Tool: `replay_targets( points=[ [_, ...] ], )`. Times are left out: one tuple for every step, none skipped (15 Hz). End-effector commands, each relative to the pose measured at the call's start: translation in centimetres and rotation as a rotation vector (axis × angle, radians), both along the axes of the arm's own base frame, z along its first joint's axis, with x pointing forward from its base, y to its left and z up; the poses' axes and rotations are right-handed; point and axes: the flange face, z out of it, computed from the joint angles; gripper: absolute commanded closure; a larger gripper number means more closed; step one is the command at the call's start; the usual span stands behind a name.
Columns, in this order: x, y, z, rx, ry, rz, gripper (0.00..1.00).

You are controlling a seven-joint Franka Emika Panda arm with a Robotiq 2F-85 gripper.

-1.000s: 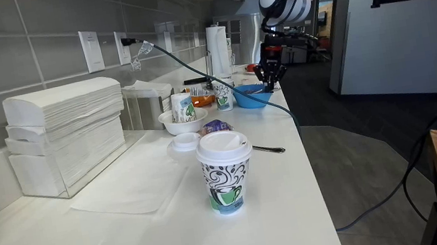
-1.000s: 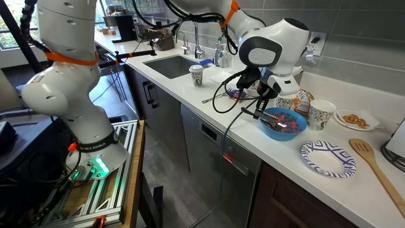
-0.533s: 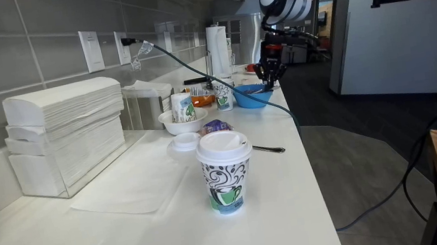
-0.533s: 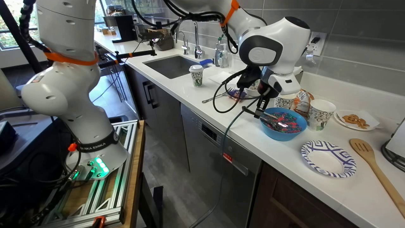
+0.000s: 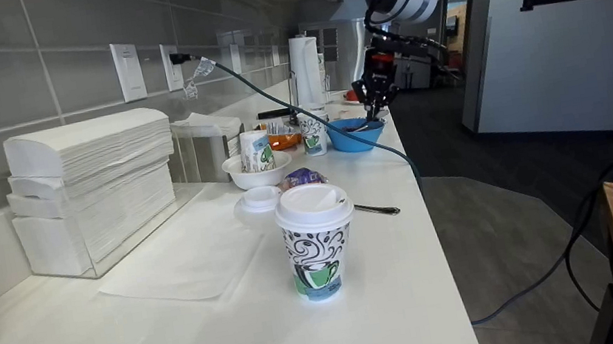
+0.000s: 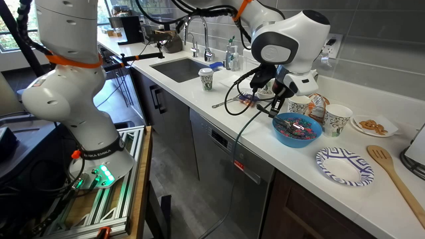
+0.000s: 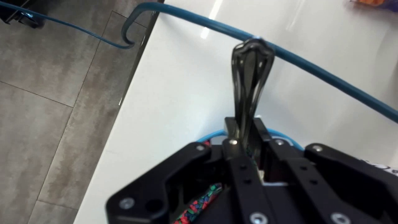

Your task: Transfer some beans to the plate on the right

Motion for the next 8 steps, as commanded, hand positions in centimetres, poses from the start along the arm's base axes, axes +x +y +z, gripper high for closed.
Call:
replay_targets(
  points=[
    [-0.2,0.6,0.4,0.006,-0.003,-0.017,0.96],
    [-0.2,0.8,0.5,0.001,-0.005,-0.021,0.96],
    [-0.2,0.9,0.5,-0.003,-0.011,-0.022,0.96],
    [-0.2,1.1,0.7,-0.007,-0.016,-0.024,0.96],
    [-0.2,1.3,0.9,-0.013,-0.020,-0.027,0.96],
    [-0.2,1.5,1.1,-0.024,-0.025,-0.030,0.96],
    [-0.2,1.7,1.3,-0.036,-0.034,-0.037,0.96],
    [-0.2,1.9,1.5,-0.046,-0.041,-0.044,0.96]
  ],
)
